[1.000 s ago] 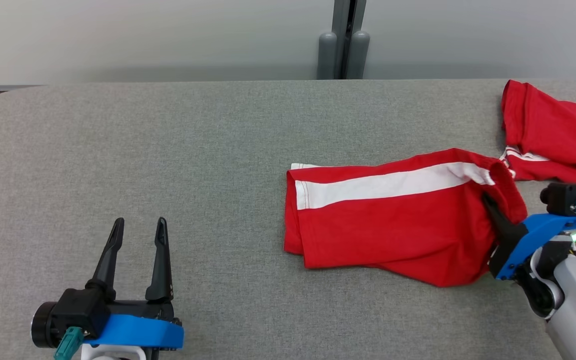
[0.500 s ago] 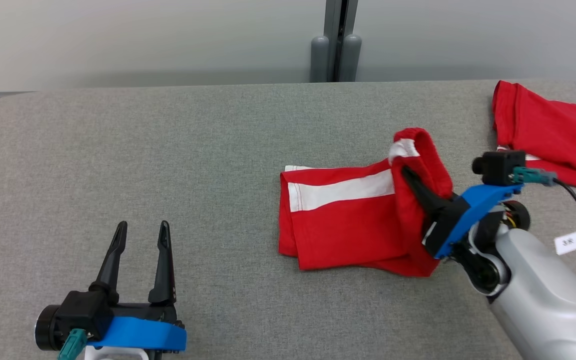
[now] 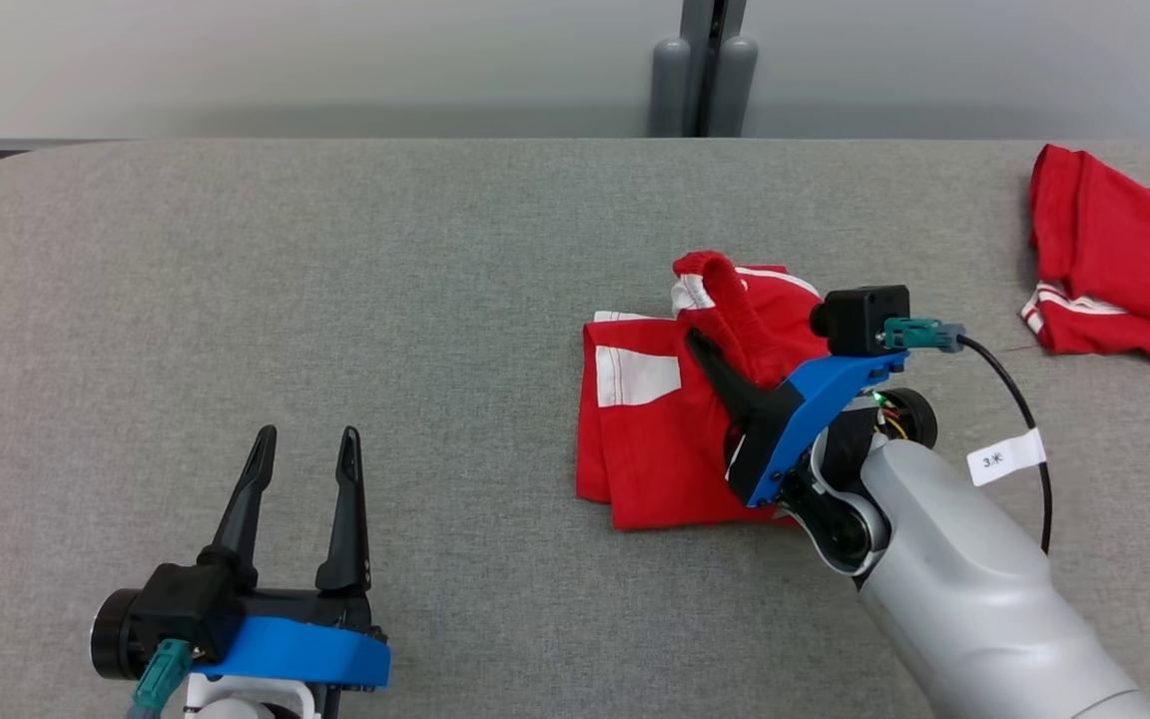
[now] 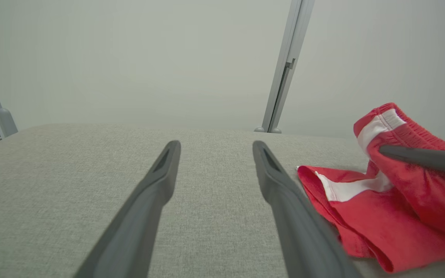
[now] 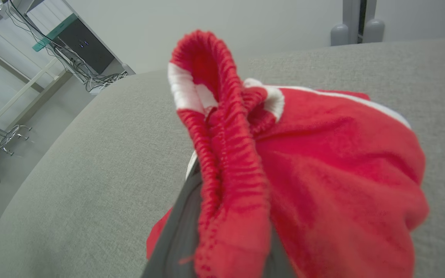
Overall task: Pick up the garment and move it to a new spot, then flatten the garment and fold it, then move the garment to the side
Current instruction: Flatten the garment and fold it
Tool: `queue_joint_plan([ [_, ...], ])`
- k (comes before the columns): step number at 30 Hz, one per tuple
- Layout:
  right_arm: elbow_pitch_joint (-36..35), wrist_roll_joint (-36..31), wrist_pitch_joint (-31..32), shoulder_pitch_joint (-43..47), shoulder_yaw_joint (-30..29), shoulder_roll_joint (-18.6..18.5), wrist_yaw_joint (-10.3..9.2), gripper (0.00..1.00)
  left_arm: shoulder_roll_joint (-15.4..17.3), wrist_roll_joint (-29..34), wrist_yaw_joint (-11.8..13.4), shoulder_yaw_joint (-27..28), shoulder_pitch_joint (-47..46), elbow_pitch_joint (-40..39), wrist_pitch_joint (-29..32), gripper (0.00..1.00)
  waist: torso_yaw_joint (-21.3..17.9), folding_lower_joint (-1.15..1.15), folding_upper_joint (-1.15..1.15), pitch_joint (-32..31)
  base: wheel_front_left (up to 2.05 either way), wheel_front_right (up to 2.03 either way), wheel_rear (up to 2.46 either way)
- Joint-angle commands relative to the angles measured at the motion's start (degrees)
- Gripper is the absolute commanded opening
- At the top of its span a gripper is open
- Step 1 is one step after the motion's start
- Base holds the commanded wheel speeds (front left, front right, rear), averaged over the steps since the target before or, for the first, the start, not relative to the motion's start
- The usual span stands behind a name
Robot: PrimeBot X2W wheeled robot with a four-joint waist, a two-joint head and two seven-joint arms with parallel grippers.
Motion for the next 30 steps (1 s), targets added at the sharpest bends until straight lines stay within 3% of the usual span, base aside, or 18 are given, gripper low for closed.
queue_joint_plan([
  [1, 1.06, -0.44, -0.72, -0.96, 0.03, 0.39, 0.02, 0.0, -0.09, -0.25, -0.09, -0.03, -1.04, 0.12, -0.26, 1.0, 0.46, 0.0, 0.0, 0.36, 0.0, 0.0, 0.0],
  [3, 2.92, -1.17, -1.62, -1.66, 0.43, 1.15, 0.03, 0.0, -0.12, -0.3, -0.09, -0.19, -1.2, 0.22, -0.26, 1.0, 0.79, 0.0, 0.0, 0.64, 0.0, 0.0, 0.0],
  [4, 3.81, -1.33, -2.23, -1.9, 0.48, 1.5, 0.03, 0.12, -0.12, -0.33, -0.09, -0.26, -1.32, 0.27, -0.26, 1.0, 0.9, 0.0, 0.0, 0.74, 0.0, 0.0, 0.0],
  [5, 4.73, -1.48, -2.69, -2.03, 0.53, 1.72, 0.03, 0.37, -0.13, -0.33, -0.09, -0.37, -1.5, 0.28, -0.26, 1.0, 1.01, 0.0, 0.0, 0.83, 0.0, 0.0, 0.0],
  [6, 5.66, -1.44, -2.8, -2.07, 0.68, 1.96, 0.03, 1.0, -0.15, -0.36, -0.09, -0.45, -1.63, 0.31, -0.26, 1.0, 1.1, 0.0, 0.0, 0.9, 0.0, 0.0, 0.0],
  [11, 7.46, -2.42, -5.25, -2.81, 2.81, 2.5, 0.02, 1.0, -0.15, -0.47, -0.09, -0.01, -1.76, 0.41, -0.26, 1.0, 0.77, 0.0, 0.0, 0.45, 0.0, 0.0, 0.0],
  [19, 6.43, -3.95, -12.57, -1.33, 2.55, -0.24, 0.02, 1.0, -0.17, 0.03, -0.09, 1.85, -0.52, -0.42, -0.26, 1.0, -1.55, 0.0, 0.0, -1.78, 0.0, 0.0, 0.0],
  [25, 1.65, -6.53, -14.94, 1.57, -2.14, -4.92, 0.03, 1.0, 0.23, 0.74, -0.09, 3.52, 0.22, -0.79, -0.26, 1.0, -3.79, 0.0, 0.0, -3.33, 0.0, 0.0, 0.0],
  [30, -8.0, -13.91, -15.0, 8.22, -11.57, -7.22, 0.03, 1.0, 0.35, 1.53, -0.09, 5.34, 1.12, -0.47, -0.26, 1.0, -5.49, 0.0, 0.0, -4.56, 0.0, 0.0, 0.0],
])
